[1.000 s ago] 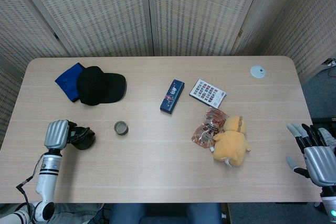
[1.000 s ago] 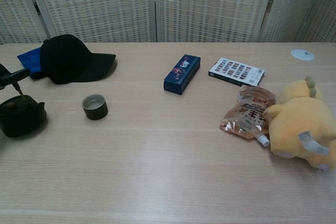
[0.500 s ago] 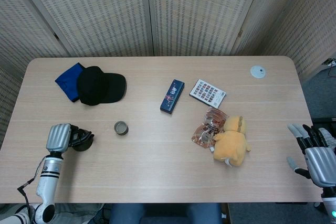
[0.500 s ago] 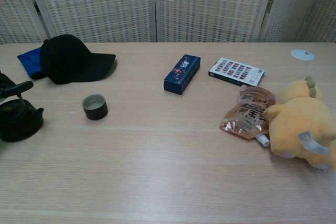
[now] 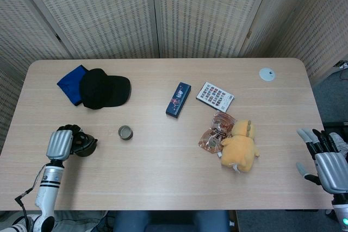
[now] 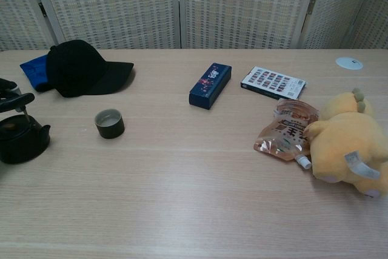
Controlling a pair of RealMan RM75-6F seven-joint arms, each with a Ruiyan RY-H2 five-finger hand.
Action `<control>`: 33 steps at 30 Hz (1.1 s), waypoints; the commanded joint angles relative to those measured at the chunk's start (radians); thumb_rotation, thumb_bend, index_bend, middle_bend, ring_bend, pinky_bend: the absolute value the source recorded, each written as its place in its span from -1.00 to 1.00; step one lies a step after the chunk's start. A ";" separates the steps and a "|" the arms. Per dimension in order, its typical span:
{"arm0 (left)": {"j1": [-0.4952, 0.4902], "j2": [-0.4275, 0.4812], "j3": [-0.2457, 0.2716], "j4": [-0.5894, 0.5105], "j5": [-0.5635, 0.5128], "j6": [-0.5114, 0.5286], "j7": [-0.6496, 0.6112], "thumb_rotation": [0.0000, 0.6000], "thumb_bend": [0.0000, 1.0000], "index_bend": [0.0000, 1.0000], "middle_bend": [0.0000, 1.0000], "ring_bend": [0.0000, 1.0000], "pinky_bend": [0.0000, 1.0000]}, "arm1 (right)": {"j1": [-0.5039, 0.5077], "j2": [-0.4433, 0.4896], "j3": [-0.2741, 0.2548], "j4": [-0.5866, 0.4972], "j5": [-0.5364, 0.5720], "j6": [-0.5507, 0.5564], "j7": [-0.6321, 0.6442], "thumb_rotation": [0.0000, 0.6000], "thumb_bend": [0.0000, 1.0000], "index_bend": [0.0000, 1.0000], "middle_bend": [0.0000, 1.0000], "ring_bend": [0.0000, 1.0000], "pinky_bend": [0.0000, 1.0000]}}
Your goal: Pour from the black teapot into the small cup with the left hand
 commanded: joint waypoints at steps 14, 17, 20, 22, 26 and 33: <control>0.041 0.049 -0.010 -0.093 0.030 0.089 -0.010 -0.56 -0.72 -0.31 -0.62 -0.70 -0.74 | 0.028 -0.003 -0.018 -0.003 -0.049 -0.032 -0.012 1.00 -0.42 -0.94 -0.82 -1.00 -0.98; 0.058 0.068 -0.007 -0.124 0.040 0.117 -0.004 -0.55 -0.72 -0.31 -0.62 -0.70 -0.74 | 0.032 -0.004 -0.021 -0.002 -0.055 -0.035 -0.014 1.00 -0.42 -0.94 -0.82 -1.00 -0.98; 0.079 0.094 0.001 -0.171 0.044 0.139 0.006 -0.55 -0.72 -0.31 -0.63 -0.70 -0.75 | 0.035 -0.004 -0.022 -0.001 -0.059 -0.037 -0.014 1.00 -0.42 -0.94 -0.82 -1.00 -0.98; 0.095 0.118 0.011 -0.213 0.047 0.153 0.023 -0.55 -0.72 -0.31 -0.63 -0.70 -0.75 | 0.037 -0.006 -0.021 0.000 -0.061 -0.036 -0.016 1.00 -0.42 -0.94 -0.82 -1.00 -0.98; 0.129 0.158 0.027 -0.290 0.052 0.188 0.061 -0.54 -0.72 -0.31 -0.63 -0.71 -0.75 | 0.040 -0.011 -0.021 0.003 -0.065 -0.034 -0.018 1.00 -0.42 -0.94 -0.82 -1.00 -0.98; 0.193 0.216 0.059 -0.394 0.059 0.250 0.109 -0.37 -0.72 -0.31 -0.63 -0.71 -0.80 | 0.044 -0.021 -0.020 0.010 -0.081 -0.023 -0.024 1.00 -0.42 -0.94 -0.82 -1.00 -0.98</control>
